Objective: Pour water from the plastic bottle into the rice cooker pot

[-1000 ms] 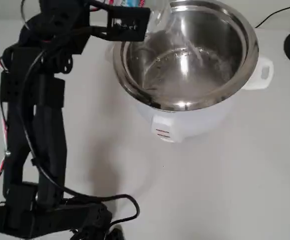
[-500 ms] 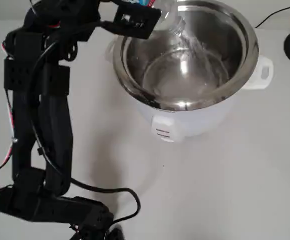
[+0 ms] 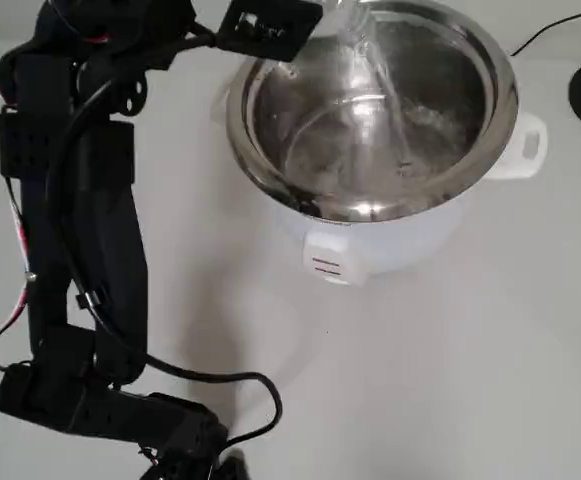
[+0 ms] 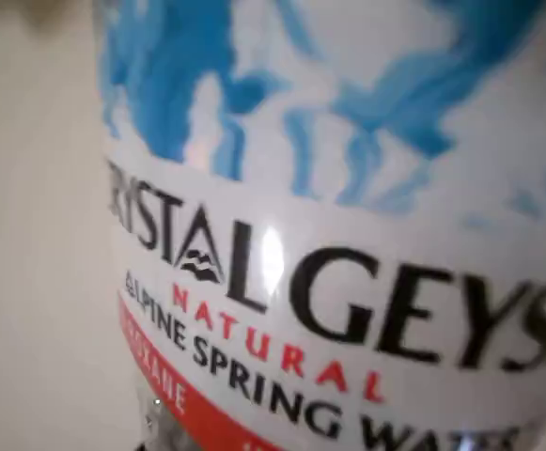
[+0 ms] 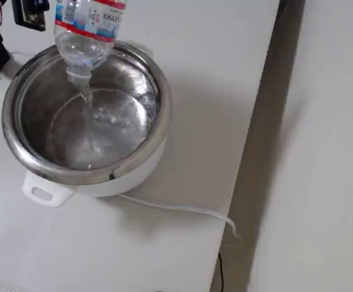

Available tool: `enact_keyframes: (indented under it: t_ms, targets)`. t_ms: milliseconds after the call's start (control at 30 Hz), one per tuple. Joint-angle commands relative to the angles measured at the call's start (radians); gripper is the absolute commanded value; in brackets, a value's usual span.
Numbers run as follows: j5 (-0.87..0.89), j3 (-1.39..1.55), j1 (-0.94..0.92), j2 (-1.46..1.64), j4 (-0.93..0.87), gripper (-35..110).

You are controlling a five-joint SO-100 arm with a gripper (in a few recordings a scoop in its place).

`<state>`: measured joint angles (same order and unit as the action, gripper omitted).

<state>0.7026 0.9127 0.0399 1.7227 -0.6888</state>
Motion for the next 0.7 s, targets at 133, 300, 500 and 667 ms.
enact_keyframes:
  t_ms: [133,300,500,667]
  targets:
    - [0.018,-0.097,-0.014,0.009,0.000,9]
    - [0.026,-0.098,-0.014,0.012,-0.008,9]
    - [0.034,-0.098,-0.018,0.012,-0.021,9]
    - [0.054,-0.098,-0.032,0.012,-0.035,8]
